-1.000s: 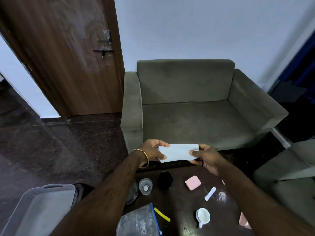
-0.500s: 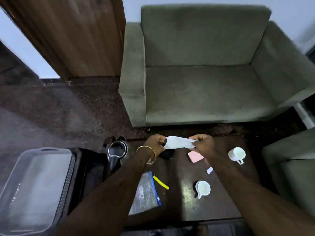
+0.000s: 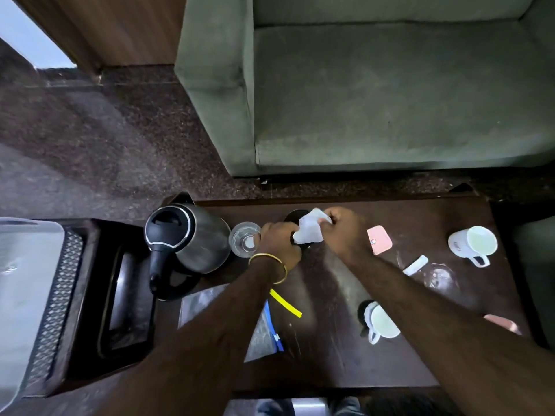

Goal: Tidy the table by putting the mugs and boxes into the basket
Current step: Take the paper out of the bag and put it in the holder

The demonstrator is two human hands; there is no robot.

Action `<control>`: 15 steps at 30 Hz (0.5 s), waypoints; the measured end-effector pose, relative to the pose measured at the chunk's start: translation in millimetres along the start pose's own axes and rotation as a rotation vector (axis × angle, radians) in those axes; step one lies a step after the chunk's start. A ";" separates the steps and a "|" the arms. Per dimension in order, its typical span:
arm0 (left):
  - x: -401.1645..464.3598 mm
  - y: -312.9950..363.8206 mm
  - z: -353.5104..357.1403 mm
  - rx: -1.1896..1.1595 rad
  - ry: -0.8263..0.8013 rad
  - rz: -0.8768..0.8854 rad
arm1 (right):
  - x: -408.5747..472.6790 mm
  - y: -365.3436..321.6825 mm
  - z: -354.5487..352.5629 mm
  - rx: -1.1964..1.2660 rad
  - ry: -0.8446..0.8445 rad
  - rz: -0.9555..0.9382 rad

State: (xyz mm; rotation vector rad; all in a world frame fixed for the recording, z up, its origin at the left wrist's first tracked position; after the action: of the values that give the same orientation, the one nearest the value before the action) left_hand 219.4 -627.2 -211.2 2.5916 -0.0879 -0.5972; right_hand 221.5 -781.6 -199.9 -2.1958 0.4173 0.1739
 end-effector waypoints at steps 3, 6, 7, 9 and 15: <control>0.1 -5.6 17.8 0.069 -0.020 0.011 | 7.3 4.5 9.6 -0.030 0.078 -0.020; -0.1 -8.8 32.5 0.133 -0.043 0.012 | 10.0 9.8 15.9 0.062 0.171 0.000; -0.8 -7.8 34.3 0.157 -0.051 0.016 | 10.2 11.4 17.8 0.070 0.176 0.012; -2.5 -1.7 35.8 0.194 -0.067 0.014 | 10.6 18.1 20.2 0.046 0.136 0.039; -13.5 27.6 30.2 0.205 0.061 -0.020 | 5.5 31.6 -0.8 0.186 0.070 0.123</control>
State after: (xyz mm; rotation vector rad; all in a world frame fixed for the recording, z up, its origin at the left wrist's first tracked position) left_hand 195.5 -662.5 -216.9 2.8100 -0.1087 -0.5413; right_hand 215.4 -801.4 -224.4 -1.9984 0.5850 0.1205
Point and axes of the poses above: each hand's wrist, its own x-axis towards the middle knuckle, its own z-axis out of the palm, y = z × x, the point moved 3 cm from there along x, towards the middle knuckle, and after that the axes turned 6 degrees about x, right-handed, at the moved point
